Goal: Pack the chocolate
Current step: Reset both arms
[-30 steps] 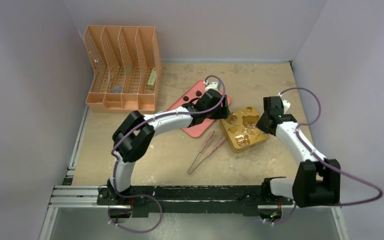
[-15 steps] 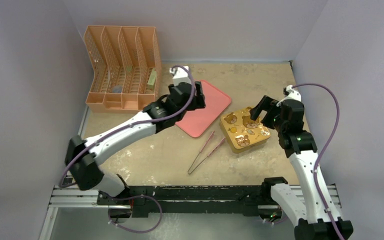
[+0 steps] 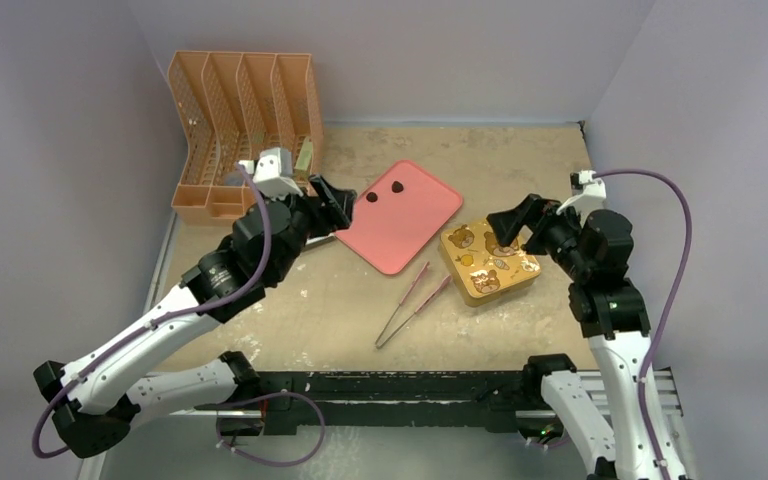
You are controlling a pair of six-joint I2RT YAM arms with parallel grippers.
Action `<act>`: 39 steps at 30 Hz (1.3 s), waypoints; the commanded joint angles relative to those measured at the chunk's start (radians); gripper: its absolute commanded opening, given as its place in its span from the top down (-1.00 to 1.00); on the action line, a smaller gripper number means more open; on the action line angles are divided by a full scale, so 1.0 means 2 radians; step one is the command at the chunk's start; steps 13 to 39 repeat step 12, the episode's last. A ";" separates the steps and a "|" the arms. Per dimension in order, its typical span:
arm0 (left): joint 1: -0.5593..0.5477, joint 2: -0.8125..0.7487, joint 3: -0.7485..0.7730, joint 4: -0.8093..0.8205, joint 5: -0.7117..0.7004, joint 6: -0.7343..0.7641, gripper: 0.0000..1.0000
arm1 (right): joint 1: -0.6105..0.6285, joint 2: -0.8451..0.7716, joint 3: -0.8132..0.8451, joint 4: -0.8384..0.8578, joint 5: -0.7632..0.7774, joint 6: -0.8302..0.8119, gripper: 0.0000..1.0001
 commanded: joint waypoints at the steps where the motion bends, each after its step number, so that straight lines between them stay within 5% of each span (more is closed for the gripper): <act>1: 0.002 -0.021 -0.055 0.036 -0.010 0.004 -0.43 | -0.001 -0.005 -0.016 0.043 -0.054 -0.005 -0.98; 39: 0.002 -0.035 -0.084 0.019 -0.049 0.006 -0.48 | -0.001 -0.011 -0.008 0.026 -0.068 0.012 -0.98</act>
